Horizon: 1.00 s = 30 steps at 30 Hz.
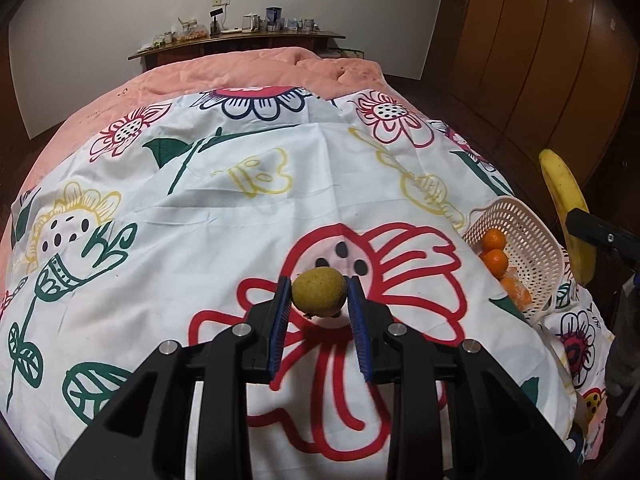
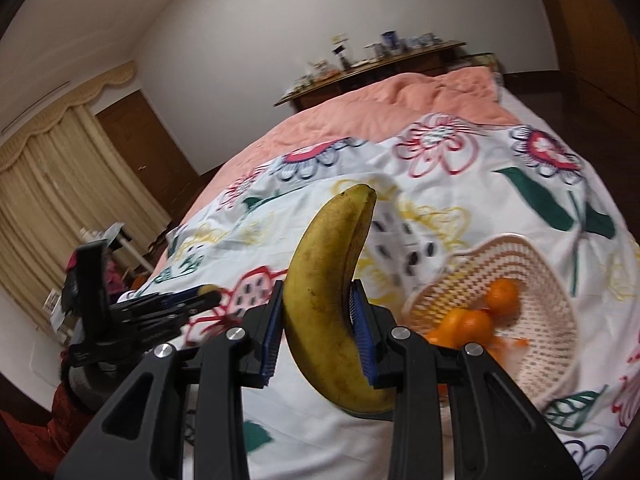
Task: Organize fruits
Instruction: 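Lower the banana into the white basket and open the right gripper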
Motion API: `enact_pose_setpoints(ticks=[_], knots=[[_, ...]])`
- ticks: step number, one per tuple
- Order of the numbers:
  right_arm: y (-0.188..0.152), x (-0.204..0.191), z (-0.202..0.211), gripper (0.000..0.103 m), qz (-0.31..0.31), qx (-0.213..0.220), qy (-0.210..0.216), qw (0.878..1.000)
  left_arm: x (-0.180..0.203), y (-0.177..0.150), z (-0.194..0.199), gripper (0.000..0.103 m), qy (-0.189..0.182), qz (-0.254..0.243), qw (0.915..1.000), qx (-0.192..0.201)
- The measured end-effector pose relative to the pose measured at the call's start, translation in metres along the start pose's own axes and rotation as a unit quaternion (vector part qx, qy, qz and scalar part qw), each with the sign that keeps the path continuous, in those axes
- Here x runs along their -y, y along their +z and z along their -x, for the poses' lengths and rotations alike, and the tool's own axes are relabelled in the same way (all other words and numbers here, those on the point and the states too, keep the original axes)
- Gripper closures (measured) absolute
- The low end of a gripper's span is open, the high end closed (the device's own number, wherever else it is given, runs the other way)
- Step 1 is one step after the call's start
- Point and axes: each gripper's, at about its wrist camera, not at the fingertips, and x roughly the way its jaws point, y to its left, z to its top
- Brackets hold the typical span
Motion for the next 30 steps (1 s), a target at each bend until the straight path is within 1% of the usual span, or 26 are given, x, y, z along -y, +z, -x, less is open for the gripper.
enact_pose_setpoints(ticks=[6,10,13,17,20,23,25,27,30], knots=[[-0.005,0.039,0.004,0.071,-0.029,-0.003,-0.040,0.999,0.013,0.001,0.000,0.074,-0.001,-0.008,1.0000,-0.002],[-0.011,0.062,-0.005,0.071,-0.035,-0.020,-0.074,0.996,0.022,0.003,-0.001,0.074,-0.003,-0.014,0.9999,-0.004],[-0.017,0.077,-0.017,0.071,-0.045,-0.034,-0.085,0.995,0.028,0.004,-0.001,0.074,-0.004,-0.017,0.9998,-0.005],[-0.020,0.084,-0.026,0.071,-0.043,-0.043,-0.089,0.994,0.035,0.005,-0.002,0.074,-0.004,-0.022,0.9997,-0.007],[-0.019,0.089,-0.034,0.071,-0.042,-0.046,-0.104,0.993,0.038,0.006,-0.003,0.074,-0.006,-0.023,0.9997,-0.009],[-0.018,0.097,-0.040,0.071,-0.041,-0.052,-0.133,0.989,0.041,0.006,-0.005,0.074,-0.010,-0.023,0.9996,-0.012],[-0.018,0.102,-0.043,0.071,-0.044,-0.056,-0.141,0.987,0.042,0.006,-0.006,0.074,-0.011,-0.023,0.9996,-0.013],[-0.020,0.105,-0.045,0.071,-0.038,-0.057,-0.158,0.985,0.044,0.006,-0.006,0.074,-0.012,-0.024,0.9995,-0.014],[-0.023,0.104,-0.043,0.071,-0.038,-0.055,-0.159,0.985,0.045,0.006,-0.006,0.074,-0.013,-0.026,0.9995,-0.014]])
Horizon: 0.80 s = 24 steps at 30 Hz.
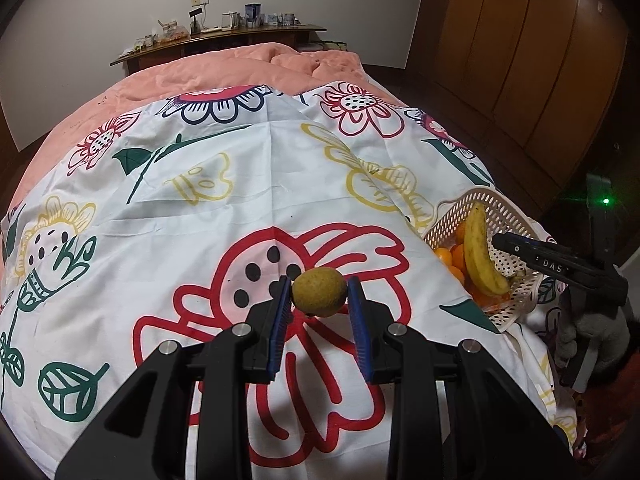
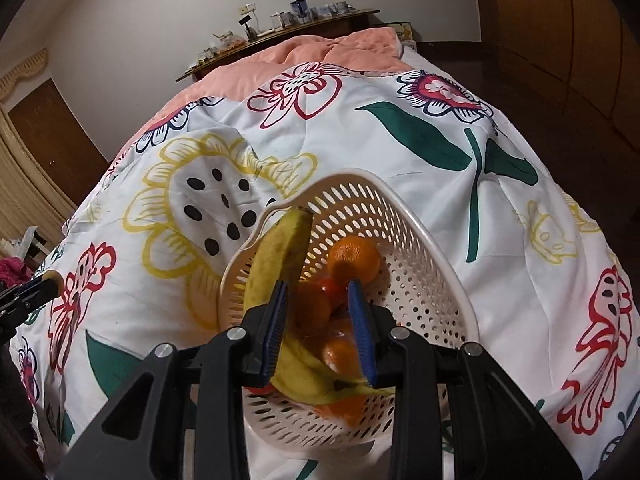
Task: Organize fruits
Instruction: 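Lower the banana into the white basket and open the right gripper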
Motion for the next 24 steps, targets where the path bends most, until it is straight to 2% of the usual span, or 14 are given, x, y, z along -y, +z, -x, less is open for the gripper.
enact_pose_setpoints(ticks=[10,16,19,24], knots=[[-0.016,-0.030,0.021,0.070,0.018,0.020,0.046,0.999,0.007,-0.001,0.001,0.074,-0.004,-0.003,1.0000,-0.001],[-0.024,-0.045,0.017,0.070,0.016,0.007,0.080,0.997,0.009,-0.003,0.003,0.074,-0.007,-0.004,1.0000,0.000],[-0.027,-0.051,0.010,0.070,0.009,-0.017,0.129,0.991,0.010,-0.004,0.002,0.074,-0.008,-0.004,1.0000,-0.003],[-0.029,-0.041,-0.007,0.070,-0.020,-0.042,0.142,0.989,0.011,-0.005,0.002,0.074,-0.010,-0.004,0.9999,-0.003]])
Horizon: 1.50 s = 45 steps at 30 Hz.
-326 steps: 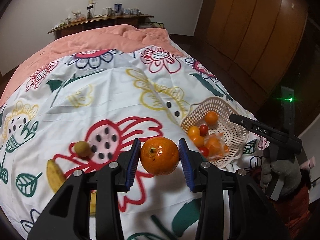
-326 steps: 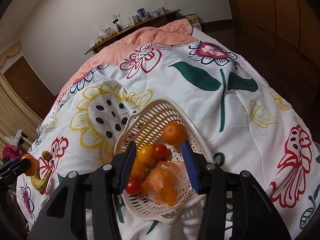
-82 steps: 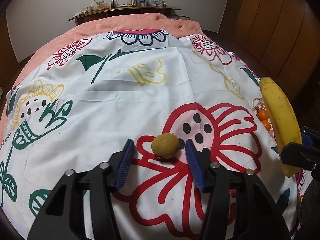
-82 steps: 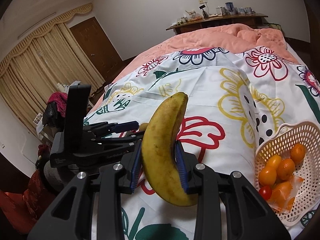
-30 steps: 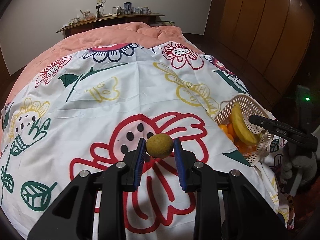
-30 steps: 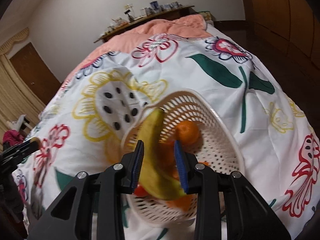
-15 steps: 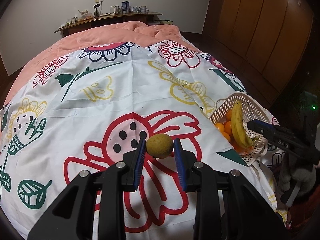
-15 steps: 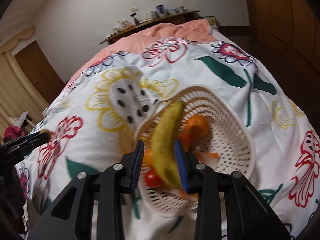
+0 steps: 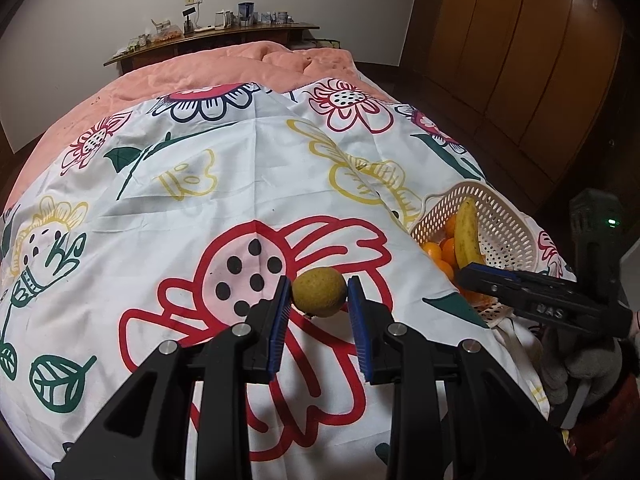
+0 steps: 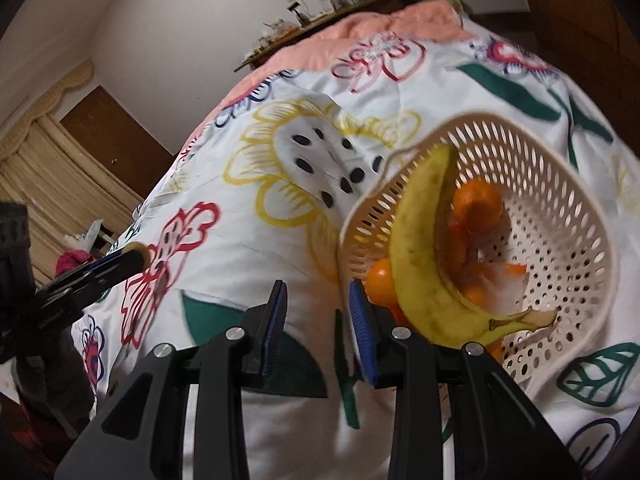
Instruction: Organize fruits
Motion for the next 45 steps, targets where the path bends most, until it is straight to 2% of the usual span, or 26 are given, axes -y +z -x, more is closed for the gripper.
enact_pose_setpoints(ticks=[3,5,13,18,25,26,27,29,39,45], knots=[[0.001,0.015,-0.003,0.072,-0.019,-0.004,-0.016,1.000,0.000,0.000,-0.001,0.074,0.000,0.001,1.0000,-0.001],[0.002,0.020,-0.001,0.073,-0.028,0.001,-0.010,1.000,0.001,0.000,-0.001,0.074,0.001,0.000,1.0000,-0.002],[0.016,0.023,0.009,0.078,-0.007,0.034,-0.057,0.998,0.009,0.003,0.001,0.074,-0.001,-0.009,1.0000,0.000],[0.024,0.028,0.008,0.078,-0.020,0.037,-0.054,0.998,0.017,0.006,0.001,0.074,-0.003,-0.017,0.9998,0.001],[0.025,0.026,0.020,0.070,-0.012,0.054,-0.023,0.998,0.041,0.012,0.000,0.074,-0.014,-0.040,0.9991,0.004],[0.025,0.026,0.024,0.066,-0.013,0.060,-0.019,0.998,0.045,0.013,-0.001,0.074,-0.019,-0.042,0.9989,0.001],[0.025,0.028,0.031,0.057,-0.017,0.070,-0.021,0.997,0.047,0.013,-0.002,0.074,-0.021,-0.043,0.9988,0.000],[0.023,0.031,0.043,0.054,-0.021,0.089,-0.024,0.996,0.049,0.013,-0.003,0.073,-0.018,-0.046,0.9988,0.000],[0.010,0.047,0.077,0.048,-0.044,0.136,-0.016,0.990,0.019,-0.001,-0.005,0.072,0.024,-0.020,0.9994,-0.017],[0.004,0.053,0.078,0.047,-0.055,0.136,-0.013,0.989,0.019,-0.010,-0.011,0.067,0.025,-0.019,0.9991,-0.028]])
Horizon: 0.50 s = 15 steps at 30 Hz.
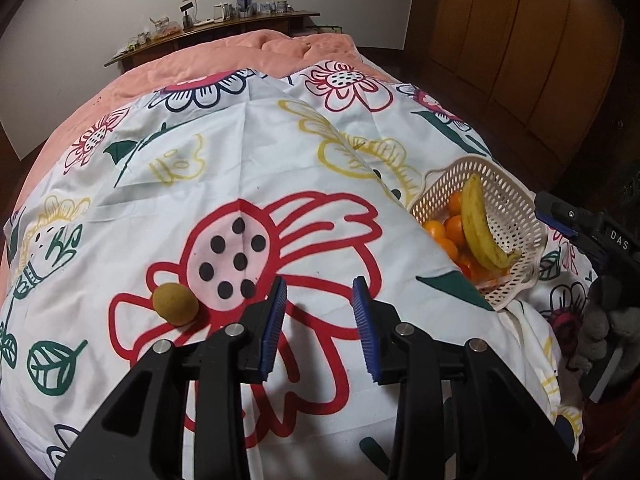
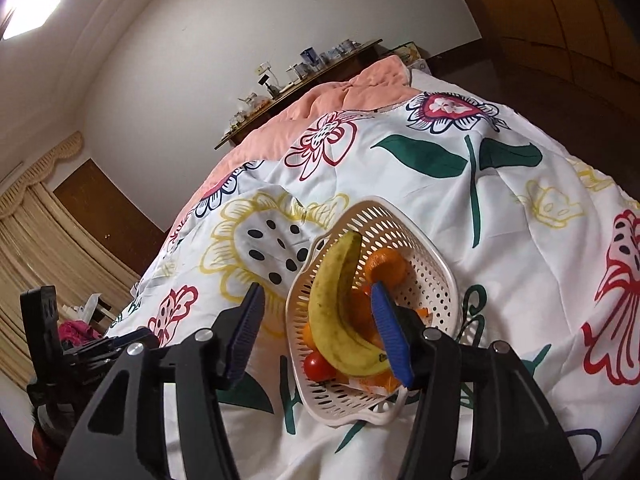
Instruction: Organize fruits
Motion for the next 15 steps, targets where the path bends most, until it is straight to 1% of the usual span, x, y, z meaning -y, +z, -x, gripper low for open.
enact_pose_setpoints(ticks=[2,4,10,12,13,15], knots=[[-0.001,0.001,0.000,0.047,-0.002,-0.001,0.000,1.000,0.002,-0.002,-0.002,0.059,0.000,-0.001,1.0000,-0.005],[-0.002,0.003,0.000,0.047,-0.005,-0.002,0.001,1.000,0.002,-0.003,-0.004,0.054,-0.002,0.000,1.0000,-0.009],[-0.004,0.001,-0.002,0.047,-0.004,-0.005,0.005,1.000,-0.005,-0.013,0.002,0.054,0.003,0.005,0.9999,-0.012],[-0.004,-0.001,-0.004,0.047,-0.002,-0.007,0.007,1.000,-0.010,-0.017,0.007,0.049,0.005,0.008,0.9999,-0.010],[-0.005,-0.002,-0.004,0.047,-0.002,-0.008,0.008,1.000,-0.012,-0.020,0.011,0.045,0.008,0.009,0.9999,-0.009],[-0.005,-0.004,-0.004,0.047,0.001,-0.009,0.009,1.000,-0.017,-0.025,0.016,0.042,0.010,0.011,0.9999,-0.007]])
